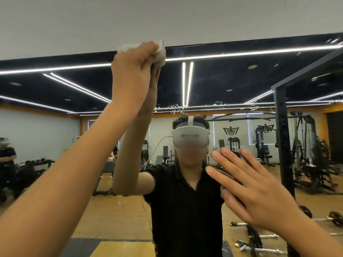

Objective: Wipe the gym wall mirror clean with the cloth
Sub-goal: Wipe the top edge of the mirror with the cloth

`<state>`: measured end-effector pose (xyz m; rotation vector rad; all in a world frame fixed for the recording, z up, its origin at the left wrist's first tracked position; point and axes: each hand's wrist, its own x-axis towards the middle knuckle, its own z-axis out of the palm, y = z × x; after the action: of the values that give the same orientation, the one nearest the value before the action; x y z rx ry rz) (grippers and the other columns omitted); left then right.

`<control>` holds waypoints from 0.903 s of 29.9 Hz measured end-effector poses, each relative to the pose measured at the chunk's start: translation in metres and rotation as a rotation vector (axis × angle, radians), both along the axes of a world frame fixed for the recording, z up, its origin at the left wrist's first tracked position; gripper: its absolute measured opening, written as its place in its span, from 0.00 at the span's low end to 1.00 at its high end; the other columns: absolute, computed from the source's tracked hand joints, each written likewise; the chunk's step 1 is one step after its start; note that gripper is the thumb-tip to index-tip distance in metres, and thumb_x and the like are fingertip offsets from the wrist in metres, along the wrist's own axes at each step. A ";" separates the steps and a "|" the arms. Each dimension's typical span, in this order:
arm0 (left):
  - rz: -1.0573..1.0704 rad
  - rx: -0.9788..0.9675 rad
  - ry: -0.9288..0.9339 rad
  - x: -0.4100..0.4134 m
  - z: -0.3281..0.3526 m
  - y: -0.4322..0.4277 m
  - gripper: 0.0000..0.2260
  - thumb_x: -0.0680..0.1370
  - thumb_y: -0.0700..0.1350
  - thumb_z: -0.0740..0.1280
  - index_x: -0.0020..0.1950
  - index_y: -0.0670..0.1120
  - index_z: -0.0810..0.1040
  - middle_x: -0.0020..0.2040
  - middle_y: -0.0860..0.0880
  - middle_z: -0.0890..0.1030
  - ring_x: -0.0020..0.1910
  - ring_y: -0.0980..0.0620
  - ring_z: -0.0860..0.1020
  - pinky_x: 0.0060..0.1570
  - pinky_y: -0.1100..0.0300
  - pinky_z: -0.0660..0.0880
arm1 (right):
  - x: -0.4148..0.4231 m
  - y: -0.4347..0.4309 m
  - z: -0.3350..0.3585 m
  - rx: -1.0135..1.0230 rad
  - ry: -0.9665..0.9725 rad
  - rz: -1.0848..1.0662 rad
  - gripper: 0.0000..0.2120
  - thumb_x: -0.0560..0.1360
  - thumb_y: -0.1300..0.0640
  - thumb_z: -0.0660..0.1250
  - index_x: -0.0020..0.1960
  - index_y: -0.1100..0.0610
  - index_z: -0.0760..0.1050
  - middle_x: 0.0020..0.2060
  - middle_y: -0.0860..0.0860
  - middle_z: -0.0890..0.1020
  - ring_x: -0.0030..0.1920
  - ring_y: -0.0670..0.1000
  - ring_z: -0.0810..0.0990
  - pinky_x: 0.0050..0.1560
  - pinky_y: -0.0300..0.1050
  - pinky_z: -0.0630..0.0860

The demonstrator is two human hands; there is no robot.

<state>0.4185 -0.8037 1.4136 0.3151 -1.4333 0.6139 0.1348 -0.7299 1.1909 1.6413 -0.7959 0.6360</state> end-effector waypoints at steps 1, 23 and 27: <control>0.003 0.002 -0.011 -0.001 -0.014 0.003 0.13 0.85 0.44 0.62 0.63 0.47 0.84 0.50 0.45 0.85 0.50 0.51 0.84 0.53 0.63 0.79 | 0.001 0.000 0.000 -0.003 -0.001 -0.001 0.26 0.81 0.51 0.62 0.78 0.53 0.69 0.80 0.57 0.65 0.81 0.57 0.61 0.80 0.62 0.57; 0.035 -0.016 -0.014 -0.013 -0.046 0.007 0.14 0.86 0.48 0.62 0.70 0.49 0.79 0.60 0.47 0.83 0.60 0.52 0.81 0.64 0.59 0.77 | 0.000 -0.002 0.000 -0.007 0.010 -0.020 0.25 0.82 0.51 0.61 0.78 0.54 0.69 0.80 0.57 0.64 0.81 0.57 0.60 0.79 0.62 0.59; -0.003 -0.001 -0.049 -0.015 -0.088 -0.001 0.13 0.86 0.46 0.63 0.70 0.48 0.79 0.61 0.45 0.83 0.59 0.53 0.81 0.64 0.56 0.78 | -0.001 -0.001 -0.001 0.003 0.006 -0.023 0.25 0.81 0.51 0.62 0.78 0.54 0.69 0.80 0.57 0.64 0.81 0.58 0.60 0.78 0.63 0.60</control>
<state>0.4031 -0.8042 1.3260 0.2988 -1.4800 0.6236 0.1342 -0.7305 1.1903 1.6340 -0.8105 0.6133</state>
